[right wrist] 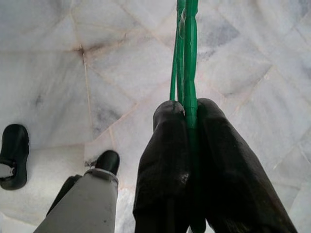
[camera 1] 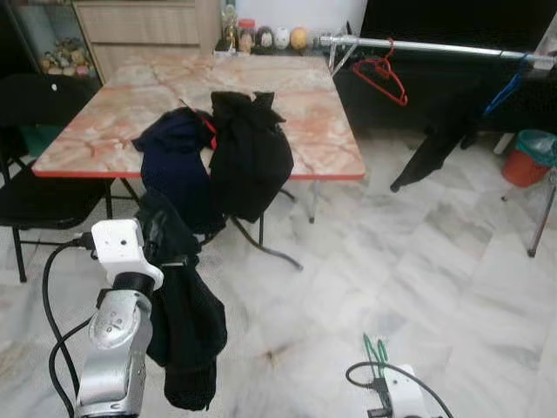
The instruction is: Hang hanger
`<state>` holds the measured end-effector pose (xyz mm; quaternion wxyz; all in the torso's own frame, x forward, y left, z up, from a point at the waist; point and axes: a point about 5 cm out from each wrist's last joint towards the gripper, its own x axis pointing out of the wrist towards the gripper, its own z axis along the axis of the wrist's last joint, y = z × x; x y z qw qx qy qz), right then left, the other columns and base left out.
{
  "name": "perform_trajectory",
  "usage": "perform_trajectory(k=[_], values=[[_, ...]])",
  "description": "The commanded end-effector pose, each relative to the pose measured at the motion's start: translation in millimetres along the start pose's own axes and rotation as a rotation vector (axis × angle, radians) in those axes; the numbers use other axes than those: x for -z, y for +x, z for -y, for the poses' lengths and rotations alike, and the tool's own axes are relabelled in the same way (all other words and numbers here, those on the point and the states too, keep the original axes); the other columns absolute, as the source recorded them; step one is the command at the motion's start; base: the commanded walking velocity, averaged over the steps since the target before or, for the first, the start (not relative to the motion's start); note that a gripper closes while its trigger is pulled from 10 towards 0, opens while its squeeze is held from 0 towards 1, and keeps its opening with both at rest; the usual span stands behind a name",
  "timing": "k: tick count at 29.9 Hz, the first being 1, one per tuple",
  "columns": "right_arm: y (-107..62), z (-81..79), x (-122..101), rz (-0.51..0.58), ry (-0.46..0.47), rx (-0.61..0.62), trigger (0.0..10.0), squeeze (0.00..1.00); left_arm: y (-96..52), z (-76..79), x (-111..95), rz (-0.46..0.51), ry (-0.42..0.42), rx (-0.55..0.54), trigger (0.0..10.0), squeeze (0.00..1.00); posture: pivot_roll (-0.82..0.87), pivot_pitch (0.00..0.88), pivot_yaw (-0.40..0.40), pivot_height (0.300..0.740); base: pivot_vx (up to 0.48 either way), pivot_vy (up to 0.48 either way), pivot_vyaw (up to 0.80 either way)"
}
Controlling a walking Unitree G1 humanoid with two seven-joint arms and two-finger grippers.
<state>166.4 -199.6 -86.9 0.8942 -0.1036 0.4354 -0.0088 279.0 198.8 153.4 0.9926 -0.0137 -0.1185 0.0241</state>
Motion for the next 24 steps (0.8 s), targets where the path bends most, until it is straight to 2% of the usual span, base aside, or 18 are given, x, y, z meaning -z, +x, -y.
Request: perform_trajectory(k=[1,16,24], values=[[-0.6,-0.8,3.6,-0.019,0.006,-0.005,10.0,0.0,7.3,0.7,-21.9,0.096,0.017,0.003,10.0,0.0,0.08,0.0,-0.044,0.74,0.326,0.0,0.0],[-3.2,0.7,15.4,-0.074,0.031,-0.004,10.0,0.0,22.3,2.8,-51.8,0.194,0.026,0.013,10.0,0.0,0.09,0.0,-0.042,0.74,0.33,0.0,0.0],[-4.2,-1.7,18.8,-0.087,0.04,-0.015,10.0,0.0,26.0,3.2,-55.9,0.205,0.029,0.018,10.0,0.0,0.09,0.0,-0.038,0.74,0.336,0.0,0.0]])
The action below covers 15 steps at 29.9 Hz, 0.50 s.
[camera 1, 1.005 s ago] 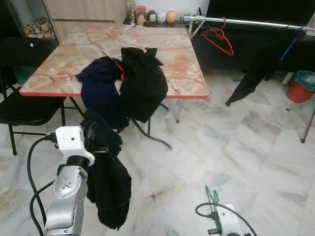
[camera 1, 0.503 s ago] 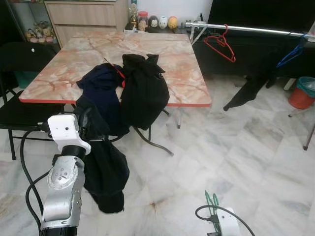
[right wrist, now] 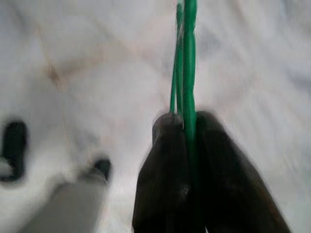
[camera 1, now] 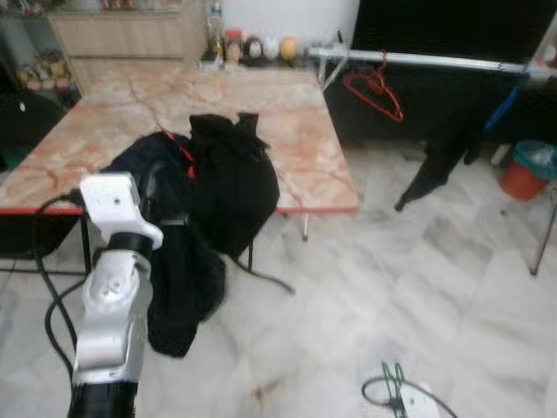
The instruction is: Hang hanger
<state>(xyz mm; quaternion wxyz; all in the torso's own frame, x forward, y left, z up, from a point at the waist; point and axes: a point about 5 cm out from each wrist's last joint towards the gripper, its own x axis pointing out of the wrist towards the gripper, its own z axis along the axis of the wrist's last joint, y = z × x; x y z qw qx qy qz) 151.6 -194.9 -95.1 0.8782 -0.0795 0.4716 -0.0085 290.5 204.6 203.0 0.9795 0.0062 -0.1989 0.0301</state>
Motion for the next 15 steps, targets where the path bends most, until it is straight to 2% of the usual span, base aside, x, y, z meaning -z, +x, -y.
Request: perform_trajectory(k=[1,8,13,15], values=[[-0.8,5.6,3.0,-0.007,0.002,0.014,10.0,0.0,4.6,6.4,-9.9,0.042,-0.01,0.022,10.0,0.0,0.09,0.0,-0.038,0.74,0.341,0.0,0.0],[-0.9,-2.0,3.3,-0.004,-0.017,-0.028,10.0,0.0,9.9,3.8,-17.9,0.07,-0.004,0.014,10.0,0.0,0.12,0.0,-0.046,0.74,0.341,0.0,0.0],[-0.9,-3.5,2.5,0.003,-0.01,-0.037,10.0,0.0,13.9,4.5,-22.5,0.082,0.004,0.017,10.0,0.0,0.12,0.0,-0.045,0.74,0.343,0.0,0.8],[-1.1,-3.5,3.3,0.003,0.031,-0.033,10.0,0.0,15.9,1.3,-27.1,0.096,0.008,0.011,10.0,0.0,0.12,0.0,-0.047,0.74,0.341,0.0,0.0]])
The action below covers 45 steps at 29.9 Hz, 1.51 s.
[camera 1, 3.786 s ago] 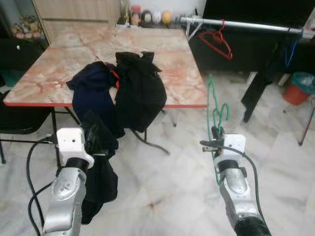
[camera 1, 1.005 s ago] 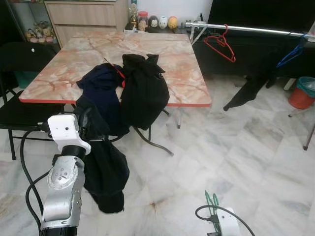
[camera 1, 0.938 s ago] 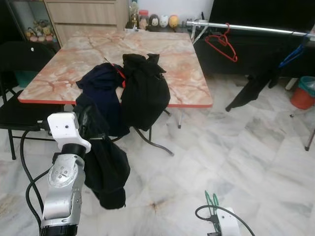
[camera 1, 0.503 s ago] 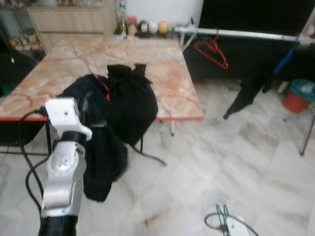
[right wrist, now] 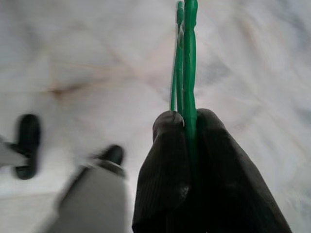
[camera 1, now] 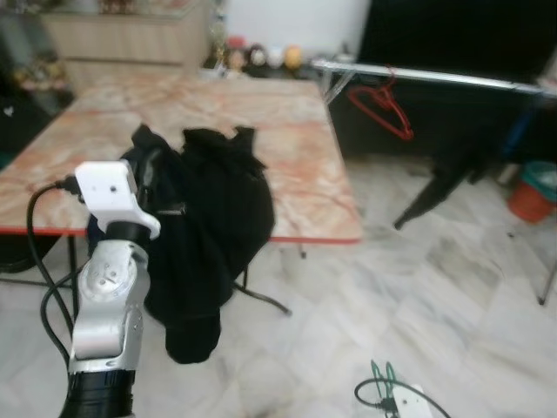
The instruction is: Hang hanger
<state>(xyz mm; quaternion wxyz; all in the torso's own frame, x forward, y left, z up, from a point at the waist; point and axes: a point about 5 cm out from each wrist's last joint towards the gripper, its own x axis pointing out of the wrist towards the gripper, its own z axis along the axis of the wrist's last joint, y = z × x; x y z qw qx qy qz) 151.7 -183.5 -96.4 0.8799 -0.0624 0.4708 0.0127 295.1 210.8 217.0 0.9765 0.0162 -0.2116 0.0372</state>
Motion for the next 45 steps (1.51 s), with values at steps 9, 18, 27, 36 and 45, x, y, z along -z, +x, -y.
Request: perform_trajectory(k=[9,18,27,36,45], values=[[-2.5,10.7,7.8,-0.02,0.001,0.02,10.0,0.0,23.3,10.4,-42.4,0.149,0.002,0.076,10.0,0.0,0.13,0.0,-0.045,0.74,0.341,0.0,0.0],[-2.2,11.0,6.6,-0.017,0.009,0.022,10.0,0.0,46.3,22.1,-60.8,0.185,0.017,0.198,10.0,0.0,0.11,0.0,-0.029,0.74,0.342,0.0,0.0],[-1.0,6.8,2.8,-0.007,0.007,0.02,10.0,0.0,95.1,43.3,-100.4,0.311,0.017,0.307,10.0,0.0,0.1,0.0,-0.021,0.74,0.348,0.0,0.0],[-1.0,4.1,2.7,-0.002,0.007,0.018,10.0,0.0,116.0,55.3,-111.5,0.349,0.018,0.346,10.0,0.0,0.09,0.0,-0.021,0.74,0.352,0.0,0.0],[-1.3,1.4,3.8,0.003,0.001,0.011,10.0,0.0,87.9,48.5,-50.9,0.156,-0.025,0.38,10.0,0.0,0.09,0.0,-0.02,0.74,0.234,0.0,0.0]])
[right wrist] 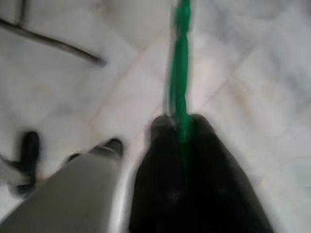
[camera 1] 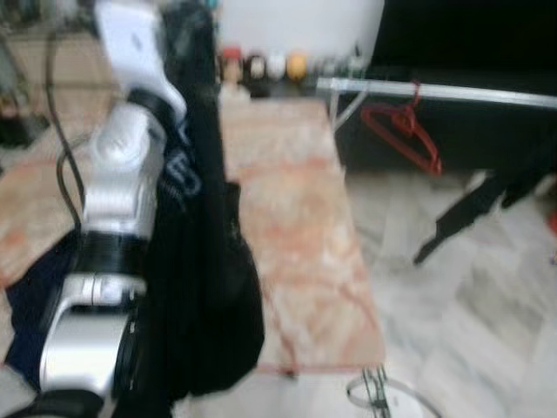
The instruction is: Hang hanger
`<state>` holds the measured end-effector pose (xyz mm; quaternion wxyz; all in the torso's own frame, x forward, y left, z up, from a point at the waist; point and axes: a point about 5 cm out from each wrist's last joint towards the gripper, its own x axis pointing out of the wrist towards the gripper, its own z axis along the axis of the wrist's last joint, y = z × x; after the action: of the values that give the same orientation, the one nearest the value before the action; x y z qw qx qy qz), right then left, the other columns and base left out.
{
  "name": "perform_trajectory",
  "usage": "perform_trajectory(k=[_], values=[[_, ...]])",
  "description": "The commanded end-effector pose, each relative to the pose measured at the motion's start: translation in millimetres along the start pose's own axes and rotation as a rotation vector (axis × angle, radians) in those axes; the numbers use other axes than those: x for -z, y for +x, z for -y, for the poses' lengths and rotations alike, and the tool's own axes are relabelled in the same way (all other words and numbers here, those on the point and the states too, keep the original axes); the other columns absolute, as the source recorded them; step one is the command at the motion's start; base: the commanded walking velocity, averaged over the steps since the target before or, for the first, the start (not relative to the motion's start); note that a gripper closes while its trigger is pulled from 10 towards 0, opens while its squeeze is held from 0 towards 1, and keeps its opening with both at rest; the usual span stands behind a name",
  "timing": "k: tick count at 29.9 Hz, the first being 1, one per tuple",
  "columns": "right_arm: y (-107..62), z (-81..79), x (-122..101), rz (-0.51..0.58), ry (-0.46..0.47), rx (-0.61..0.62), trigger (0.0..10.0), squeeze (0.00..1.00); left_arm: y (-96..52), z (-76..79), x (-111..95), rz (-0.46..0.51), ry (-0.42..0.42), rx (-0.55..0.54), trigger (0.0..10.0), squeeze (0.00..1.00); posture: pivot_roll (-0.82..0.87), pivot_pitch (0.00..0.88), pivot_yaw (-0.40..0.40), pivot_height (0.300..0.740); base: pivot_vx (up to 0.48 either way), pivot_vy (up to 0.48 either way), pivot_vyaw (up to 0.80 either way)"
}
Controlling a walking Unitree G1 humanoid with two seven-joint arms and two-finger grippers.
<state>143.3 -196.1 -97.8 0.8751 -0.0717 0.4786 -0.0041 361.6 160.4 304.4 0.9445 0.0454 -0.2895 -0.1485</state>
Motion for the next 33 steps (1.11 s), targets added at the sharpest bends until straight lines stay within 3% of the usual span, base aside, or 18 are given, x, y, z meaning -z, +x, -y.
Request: perform_trajectory(k=[1,2,3,4,5,8,15,21,22,23,24,33], values=[[1.2,-10.3,-5.6,0.023,0.002,-0.026,10.0,0.0,-7.6,-3.3,2.3,-0.019,-0.003,0.007,10.0,0.0,0.09,0.0,-0.02,0.74,0.0,0.0,0.0],[1.0,-10.6,-4.8,0.022,0.001,-0.026,10.0,0.0,-19.4,-0.6,12.7,-0.063,-0.034,0.021,10.0,0.0,0.09,0.0,-0.02,0.74,0.0,0.0,0.0],[0.6,-11.3,-3.3,0.021,-0.002,-0.028,10.0,0.0,-41.5,3.2,27.0,-0.129,-0.085,0.031,10.0,0.0,0.09,0.0,-0.022,0.74,0.0,0.0,0.0],[0.6,-11.3,-3.3,0.021,-0.002,-0.028,10.0,0.0,-41.5,3.2,27.0,-0.129,-0.085,0.031,10.0,0.0,0.09,0.0,-0.022,0.74,0.0,0.0,0.0],[0.4,-11.6,-2.6,0.02,-0.003,-0.029,10.0,0.0,-54.2,5.7,33.8,-0.167,-0.107,0.044,10.0,0.0,0.09,0.0,-0.022,0.74,0.0,0.0,0.0],[-0.9,-9.6,3.0,0.005,-0.007,-0.029,10.0,0.0,-109.1,13.7,53.0,-0.336,-0.162,0.073,10.0,0.0,0.09,0.0,-0.024,0.74,0.0,0.0,0.0],[-1.6,-7.4,5.3,0.0,-0.012,-0.028,10.0,0.0,-153.1,6.8,52.6,-0.454,-0.158,0.02,10.0,0.0,0.1,0.0,-0.028,0.74,0.0,0.0,0.0],[-1.8,-6.9,5.7,0.001,-0.012,-0.03,10.0,0.0,-164.0,9.0,46.3,-0.505,-0.158,0.059,10.0,0.0,0.09,0.0,-0.024,0.74,0.0,0.0,0.0],[-1.8,-6.8,5.7,0.001,-0.011,-0.031,10.0,0.0,-164.4,8.9,44.8,-0.505,-0.159,0.062,10.0,0.56,0.09,0.0,-0.024,0.74,0.0,0.0,0.0],[-1.8,-6.7,5.6,0.002,-0.011,-0.031,10.0,0.0,-164.1,8.9,44.4,-0.506,-0.159,0.062,10.0,0.56,0.09,0.0,-0.024,0.74,0.0,0.0,0.0],[-1.7,-6.5,5.4,0.002,-0.01,-0.03,10.0,0.0,-163.6,9.4,43.8,-0.503,-0.167,0.067,10.0,1.0,0.09,0.0,-0.024,0.74,0.0,0.0,0.0],[-1.7,-6.6,5.1,0.004,-0.008,-0.03,10.0,0.0,-169.4,17.1,40.8,-0.547,-0.166,0.136,10.0,1.0,0.09,0.0,-0.023,0.74,0.0,0.0,0.0]])
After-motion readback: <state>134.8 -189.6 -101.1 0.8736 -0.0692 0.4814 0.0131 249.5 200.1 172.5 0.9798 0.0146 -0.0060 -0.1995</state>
